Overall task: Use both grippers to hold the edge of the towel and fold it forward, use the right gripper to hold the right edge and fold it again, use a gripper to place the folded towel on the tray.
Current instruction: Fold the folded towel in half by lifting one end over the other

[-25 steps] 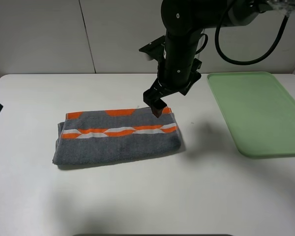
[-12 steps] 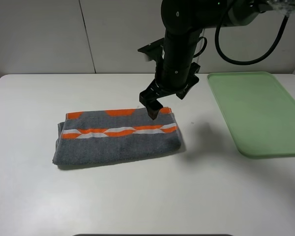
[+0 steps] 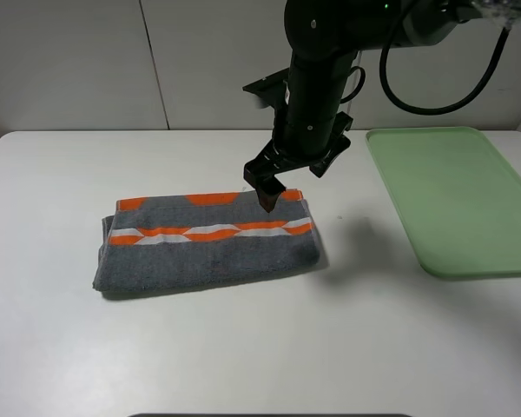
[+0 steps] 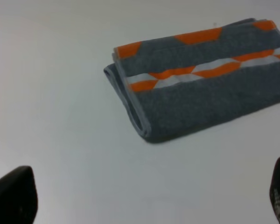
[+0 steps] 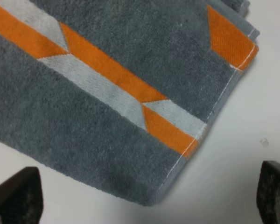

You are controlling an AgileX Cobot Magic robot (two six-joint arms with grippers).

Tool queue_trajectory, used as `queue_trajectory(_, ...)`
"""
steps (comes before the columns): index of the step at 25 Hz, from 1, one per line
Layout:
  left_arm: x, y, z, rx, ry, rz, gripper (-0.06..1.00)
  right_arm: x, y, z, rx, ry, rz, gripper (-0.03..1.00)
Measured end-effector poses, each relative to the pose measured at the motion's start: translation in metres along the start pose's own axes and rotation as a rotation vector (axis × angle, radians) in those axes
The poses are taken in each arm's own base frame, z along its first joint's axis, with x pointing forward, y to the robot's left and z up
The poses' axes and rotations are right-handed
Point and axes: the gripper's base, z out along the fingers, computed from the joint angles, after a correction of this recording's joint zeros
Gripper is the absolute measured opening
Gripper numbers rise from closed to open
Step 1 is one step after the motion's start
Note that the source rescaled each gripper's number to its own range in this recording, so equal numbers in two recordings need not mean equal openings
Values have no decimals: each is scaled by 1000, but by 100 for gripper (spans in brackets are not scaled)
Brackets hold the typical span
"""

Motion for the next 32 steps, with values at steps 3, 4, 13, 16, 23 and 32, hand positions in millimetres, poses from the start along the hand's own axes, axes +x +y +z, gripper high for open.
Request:
queue_trajectory(3,11,6,5,-57,-2,-29,100,0,0,0,-4,0,6,100)
queue_trajectory(4,13,9,7,-83,8,-41,100,0,1,0,-10,0,9,100)
queue_trajectory(13,17,19,13,-190,25,-59,100,0,2,0,-22,1,21,100)
queue_trajectory(16,16,20,13,-197,17,-58,100,0,2,0,-22,1,25,100)
queue_trajectory(23,16,20,13,-198,16,-57,100,0,3,0,-32,0,84,100)
queue_trajectory(32,16,20,13,-199,15,-57,100,-5,3,19,-32,-11,218,100)
